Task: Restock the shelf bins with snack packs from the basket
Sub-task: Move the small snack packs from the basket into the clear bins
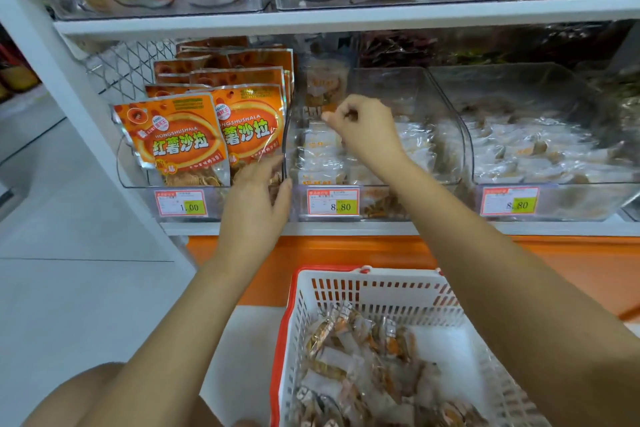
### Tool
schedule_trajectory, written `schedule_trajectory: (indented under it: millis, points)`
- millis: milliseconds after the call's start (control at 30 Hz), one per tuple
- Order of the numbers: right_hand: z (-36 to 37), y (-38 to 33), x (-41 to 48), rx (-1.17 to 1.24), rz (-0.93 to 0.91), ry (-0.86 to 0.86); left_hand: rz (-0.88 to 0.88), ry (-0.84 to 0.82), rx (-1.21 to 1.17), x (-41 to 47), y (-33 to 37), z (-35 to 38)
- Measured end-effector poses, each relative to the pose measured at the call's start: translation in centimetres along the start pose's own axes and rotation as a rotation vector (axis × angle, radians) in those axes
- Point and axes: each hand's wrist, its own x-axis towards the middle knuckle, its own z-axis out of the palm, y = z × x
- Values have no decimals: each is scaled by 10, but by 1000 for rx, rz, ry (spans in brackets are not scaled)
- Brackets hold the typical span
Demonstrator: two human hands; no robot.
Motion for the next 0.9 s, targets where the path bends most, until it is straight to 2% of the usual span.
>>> schedule_trajectory:
  millis: [67,133,200,433,533,600,767,900]
  points:
    - [-7,4,-43,-24,-60,-49,26,18,10,-15,7,-1]
    - [-10,18,-84,-54,-68,-124,7,-43,24,-31,12,4]
    - [-7,41,-122,-74,-9,-217,-58,-188,58,-48,13,13]
    - [42,173,-220,-344,384,-599,-170,-797,346,-104,-11,68]
    - [53,202,-253,-424,405,-721,-240,-948,367,-119,-24,82]
    - [58,212,-268,-394,420,-756,-260,-1032,418,-129,-32,90]
    - [57,219,-275,-219,498,-762,-309,-1107,445,-142,-37,113]
    - [58,232,-282,-98,531,-741,-398,-970,441,-154,-32,130]
